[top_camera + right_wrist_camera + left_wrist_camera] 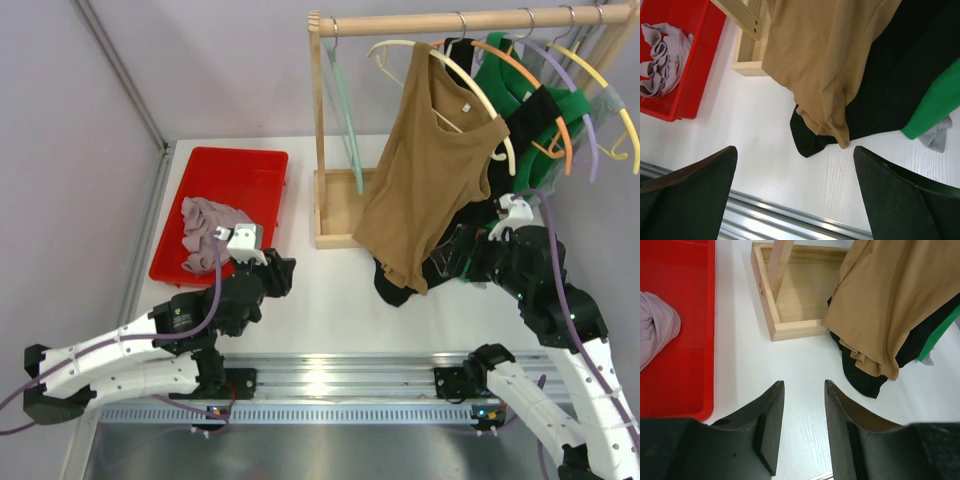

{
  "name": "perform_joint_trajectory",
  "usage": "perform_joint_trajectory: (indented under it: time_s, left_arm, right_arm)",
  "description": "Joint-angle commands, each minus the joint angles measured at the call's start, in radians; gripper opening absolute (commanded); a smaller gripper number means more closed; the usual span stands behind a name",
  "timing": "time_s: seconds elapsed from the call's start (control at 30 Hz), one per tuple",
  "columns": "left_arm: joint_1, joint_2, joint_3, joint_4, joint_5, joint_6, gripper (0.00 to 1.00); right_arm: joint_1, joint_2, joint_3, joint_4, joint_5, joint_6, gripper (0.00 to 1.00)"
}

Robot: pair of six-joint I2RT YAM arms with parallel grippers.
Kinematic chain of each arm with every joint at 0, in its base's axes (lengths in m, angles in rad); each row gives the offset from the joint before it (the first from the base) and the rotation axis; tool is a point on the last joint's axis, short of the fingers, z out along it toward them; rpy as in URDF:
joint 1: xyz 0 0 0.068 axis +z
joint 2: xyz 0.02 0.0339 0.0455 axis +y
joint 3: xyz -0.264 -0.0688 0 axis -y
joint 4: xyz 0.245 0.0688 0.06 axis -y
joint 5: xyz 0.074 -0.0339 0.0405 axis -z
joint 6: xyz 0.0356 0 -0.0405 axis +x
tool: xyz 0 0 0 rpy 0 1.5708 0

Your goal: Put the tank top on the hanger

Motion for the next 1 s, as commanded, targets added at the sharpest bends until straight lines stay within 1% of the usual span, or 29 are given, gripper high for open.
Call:
perform_joint_trajectory:
  time_s: [0.0, 0.17, 0.23, 0.33, 0.37, 0.4, 0.43, 0.47, 0.5, 0.57, 0.6, 0.67, 0.7, 0.77, 0.8, 0.83, 0.9, 0.97]
  left_arm:
    - [-0.001, 0.001, 0.015, 0.005, -0.011, -0.019, 0.43]
    - [-0.001, 0.030, 0.032, 0.013, -0.014, -0.014, 0.45]
    - [-0.001, 0.044, 0.044, 0.040, -0.019, 0.004, 0.45]
    - [0.015, 0.097, 0.077, 0.061, -0.026, 0.021, 0.52]
    - [0.037, 0.154, 0.098, 0.044, -0.023, 0.015, 0.56]
    - [0.069, 0.185, 0.151, 0.021, 0.030, 0.001, 0.56]
    - [0.170, 0.222, 0.179, 0.001, 0.074, -0.002, 0.56]
    - [0.233, 0.286, 0.207, -0.051, 0.128, -0.010, 0.56]
    - [0.352, 0.311, 0.240, -0.061, 0.203, -0.020, 0.54]
    - [0.440, 0.352, 0.250, -0.059, 0.222, -0.016, 0.55]
    - [0.530, 0.366, 0.259, -0.064, 0.222, -0.017, 0.57]
    - [0.649, 0.424, 0.270, -0.088, 0.274, -0.037, 0.58]
    - [0.757, 0.447, 0.275, -0.106, 0.305, -0.060, 0.58]
    - [0.841, 0.495, 0.261, -0.099, 0.349, -0.077, 0.57]
    - [0.893, 0.507, 0.247, -0.093, 0.350, -0.085, 0.56]
    - [0.911, 0.525, 0.242, -0.093, 0.339, -0.088, 0.56]
    - [0.934, 0.535, 0.233, -0.116, 0.291, -0.106, 0.55]
    - [0.953, 0.538, 0.215, -0.127, 0.210, -0.129, 0.57]
  right_arm:
    - [-0.012, -0.011, -0.001, 0.047, -0.016, 0.000, 1.00]
    - [-0.012, 0.008, 0.007, 0.016, -0.027, -0.020, 1.00]
    - [-0.012, 0.021, 0.007, 0.012, -0.036, -0.028, 1.00]
    - [-0.012, 0.047, 0.012, 0.012, -0.051, -0.027, 0.99]
    - [-0.014, 0.055, 0.012, 0.016, -0.061, -0.028, 1.00]
    - [-0.012, 0.058, 0.010, 0.021, -0.070, -0.031, 1.00]
    - [-0.014, 0.066, 0.007, 0.033, -0.088, -0.034, 1.00]
    - [-0.012, 0.068, 0.002, 0.038, -0.097, -0.036, 1.00]
    - [-0.012, 0.072, 0.001, 0.038, -0.105, -0.036, 1.00]
    - [-0.011, 0.077, -0.001, 0.044, -0.124, -0.039, 1.00]
    - [-0.012, 0.078, -0.001, 0.044, -0.130, -0.040, 1.00]
    - [-0.014, 0.077, -0.002, 0.046, -0.143, -0.039, 1.00]
    - [-0.012, 0.075, -0.005, 0.047, -0.150, -0.036, 1.00]
    - [-0.012, 0.069, -0.007, 0.050, -0.171, -0.034, 1.00]
    - [-0.012, 0.066, -0.010, 0.050, -0.176, -0.031, 1.00]
    - [-0.011, 0.057, -0.014, 0.052, -0.182, -0.031, 1.00]
    - [-0.014, 0.051, -0.022, 0.056, -0.188, -0.027, 1.00]
    - [-0.014, 0.045, -0.031, 0.056, -0.200, -0.027, 1.00]
